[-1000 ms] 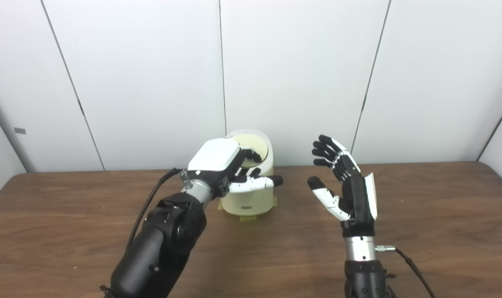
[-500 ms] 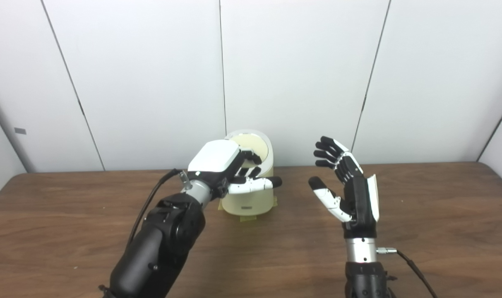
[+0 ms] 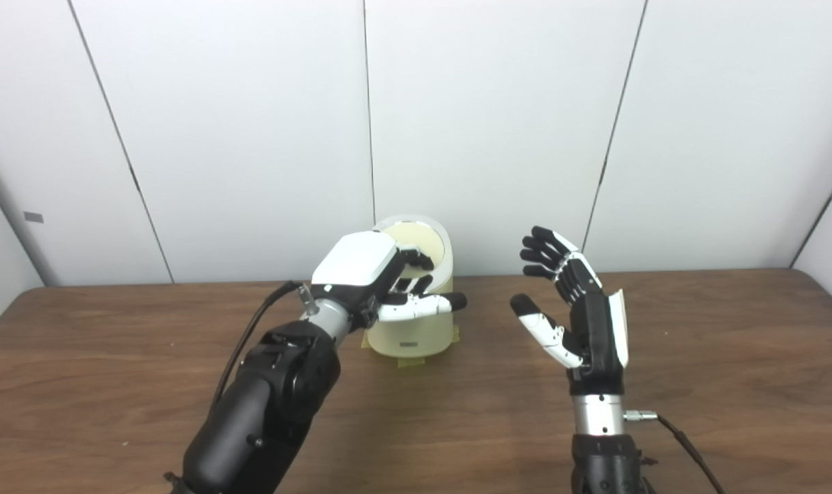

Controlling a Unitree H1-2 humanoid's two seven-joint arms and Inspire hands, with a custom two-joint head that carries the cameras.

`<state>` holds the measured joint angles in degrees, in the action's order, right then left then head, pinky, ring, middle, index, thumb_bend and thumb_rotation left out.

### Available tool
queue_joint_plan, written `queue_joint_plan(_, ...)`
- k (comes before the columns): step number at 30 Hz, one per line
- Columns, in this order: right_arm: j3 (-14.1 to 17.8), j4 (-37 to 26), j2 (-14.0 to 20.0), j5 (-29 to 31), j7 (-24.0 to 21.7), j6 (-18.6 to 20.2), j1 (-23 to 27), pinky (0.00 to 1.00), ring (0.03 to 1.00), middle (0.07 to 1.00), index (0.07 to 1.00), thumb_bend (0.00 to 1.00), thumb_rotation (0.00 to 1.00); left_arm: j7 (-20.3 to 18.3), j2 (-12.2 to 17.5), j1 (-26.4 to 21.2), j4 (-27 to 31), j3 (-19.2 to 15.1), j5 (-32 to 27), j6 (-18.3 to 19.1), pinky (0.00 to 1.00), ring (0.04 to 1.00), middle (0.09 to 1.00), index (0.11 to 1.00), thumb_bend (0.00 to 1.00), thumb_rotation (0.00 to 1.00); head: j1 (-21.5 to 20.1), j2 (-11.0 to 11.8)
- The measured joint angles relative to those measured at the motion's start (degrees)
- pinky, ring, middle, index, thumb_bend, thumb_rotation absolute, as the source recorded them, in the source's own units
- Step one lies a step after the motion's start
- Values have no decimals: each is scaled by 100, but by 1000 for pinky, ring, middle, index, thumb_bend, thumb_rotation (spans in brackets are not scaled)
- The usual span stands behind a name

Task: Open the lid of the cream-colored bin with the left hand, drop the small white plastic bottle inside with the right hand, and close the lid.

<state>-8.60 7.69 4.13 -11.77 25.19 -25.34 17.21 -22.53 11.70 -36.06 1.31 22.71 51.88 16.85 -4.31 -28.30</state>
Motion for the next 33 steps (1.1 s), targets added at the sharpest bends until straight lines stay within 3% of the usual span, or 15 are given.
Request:
queue_joint_plan(11,19,2,-3,18,6,0,0,644,726,759,776,538,552,450,-29,183,0,-145,-197,-261,1000,837,780,800,669,987,-9,-9)
queue_joint_plan(16,22,4,1,18,6,0,1,640,726,760,779,532,553,1025,-209,367,-3,-440,-558,-529,795,805,806,809,566,876,-18,-9)
queue_joint_plan(20,25,7,-2,14,-4,0,1,642,726,762,783,534,564,1577,-375,416,-12,-615,-813,-903,744,837,843,832,505,866,-26,0)
queue_joint_plan(26,73,61,1,-33,-22,0,0,637,721,757,785,553,605,2185,-557,416,-32,-837,-1049,-1237,687,802,821,808,420,808,-26,0)
queue_joint_plan(29,81,60,-4,-55,-36,0,0,641,721,756,786,567,608,2443,-733,433,-22,-1119,-1483,-1406,685,790,808,792,404,800,-26,9)
queue_joint_plan(33,96,61,-8,-53,-44,1,-8,641,721,755,784,571,614,2579,-975,663,258,-1413,-2134,-1574,653,762,784,770,291,749,-44,26)
